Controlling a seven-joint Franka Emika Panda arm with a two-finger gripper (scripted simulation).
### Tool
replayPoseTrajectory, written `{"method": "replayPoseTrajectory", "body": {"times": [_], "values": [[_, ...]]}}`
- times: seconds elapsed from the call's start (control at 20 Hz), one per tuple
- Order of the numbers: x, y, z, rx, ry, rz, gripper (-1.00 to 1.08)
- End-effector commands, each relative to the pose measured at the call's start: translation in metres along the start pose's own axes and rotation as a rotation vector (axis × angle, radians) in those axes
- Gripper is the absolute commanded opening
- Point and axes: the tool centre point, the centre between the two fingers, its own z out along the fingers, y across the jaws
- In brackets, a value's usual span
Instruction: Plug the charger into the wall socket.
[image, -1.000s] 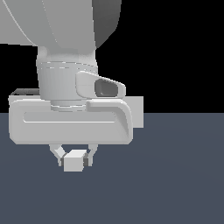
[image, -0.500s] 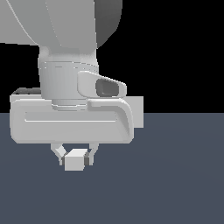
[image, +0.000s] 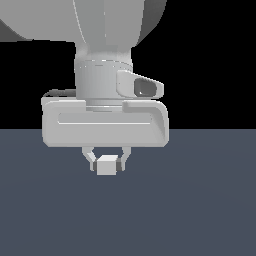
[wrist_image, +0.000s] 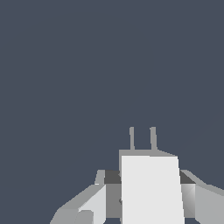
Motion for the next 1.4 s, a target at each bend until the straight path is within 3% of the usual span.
{"method": "replayPoseTrajectory", "body": {"times": [0.0, 0.65, 1.35], "values": [[0.012, 0.014, -0.008, 0.0, 0.001, 0.001, -1.0], [0.071, 0.08, -0.048, 0.002, 0.001, -0.001, -1.0], [0.078, 0.086, -0.051, 0.001, 0.0, -0.001, -1.0]]}}
